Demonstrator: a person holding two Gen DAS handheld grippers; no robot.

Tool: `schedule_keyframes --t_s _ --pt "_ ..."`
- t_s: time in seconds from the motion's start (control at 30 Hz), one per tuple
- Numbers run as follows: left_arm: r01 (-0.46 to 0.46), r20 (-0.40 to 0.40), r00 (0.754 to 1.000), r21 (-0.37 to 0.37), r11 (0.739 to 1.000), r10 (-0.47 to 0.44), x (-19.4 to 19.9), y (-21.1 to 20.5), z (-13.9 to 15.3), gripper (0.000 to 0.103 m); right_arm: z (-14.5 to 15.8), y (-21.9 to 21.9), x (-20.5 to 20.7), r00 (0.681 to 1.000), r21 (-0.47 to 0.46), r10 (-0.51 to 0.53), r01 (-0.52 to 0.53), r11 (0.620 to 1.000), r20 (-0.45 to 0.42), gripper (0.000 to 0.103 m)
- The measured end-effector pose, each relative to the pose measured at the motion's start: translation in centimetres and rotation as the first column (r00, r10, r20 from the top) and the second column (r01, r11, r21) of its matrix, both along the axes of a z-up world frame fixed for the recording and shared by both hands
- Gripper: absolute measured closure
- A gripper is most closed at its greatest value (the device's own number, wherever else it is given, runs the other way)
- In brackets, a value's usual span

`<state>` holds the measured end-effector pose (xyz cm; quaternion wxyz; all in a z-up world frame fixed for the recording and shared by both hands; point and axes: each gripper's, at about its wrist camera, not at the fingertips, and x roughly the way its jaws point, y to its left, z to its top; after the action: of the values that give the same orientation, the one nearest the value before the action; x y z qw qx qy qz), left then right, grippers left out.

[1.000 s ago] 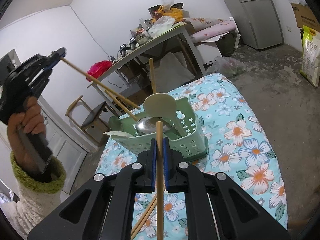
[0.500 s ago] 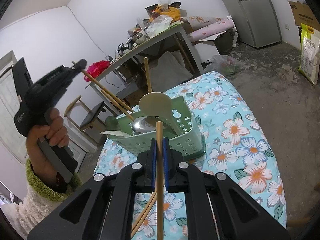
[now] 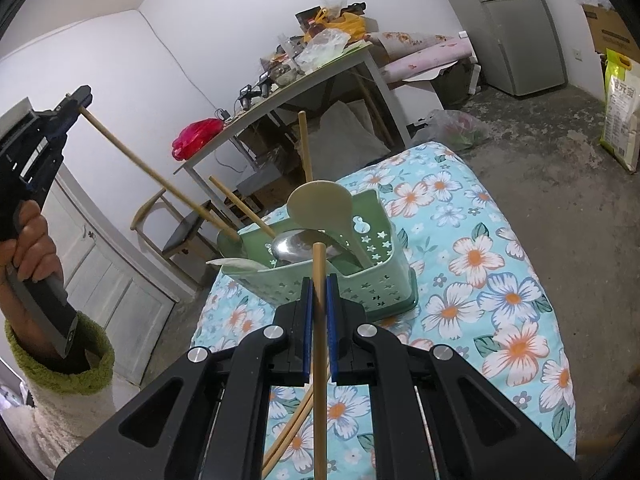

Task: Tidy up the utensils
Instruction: 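Lower the left gripper's chopstick into the green basket and open the left gripper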

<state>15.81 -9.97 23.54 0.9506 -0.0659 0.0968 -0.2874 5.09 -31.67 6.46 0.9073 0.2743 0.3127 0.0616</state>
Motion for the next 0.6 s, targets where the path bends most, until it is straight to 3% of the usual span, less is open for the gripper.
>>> schedule_keyframes --t_s 0.27,0.6 --pt "-0.061 0.008 0.998 0.051 0.997 0.061 0.7 -0.3 -1.4 0.099 0.0 0.1 -0.1 1.000 -0.002 -0.003 0.003 1.000 -0.002 0.096" --pt "-0.076 0.018 0.997 0.034 0.997 0.075 2.3 -0.4 -5.0 0.099 -0.3 -0.1 -0.1 1.000 0.000 -0.005 0.005 1.000 -0.011 0.096"
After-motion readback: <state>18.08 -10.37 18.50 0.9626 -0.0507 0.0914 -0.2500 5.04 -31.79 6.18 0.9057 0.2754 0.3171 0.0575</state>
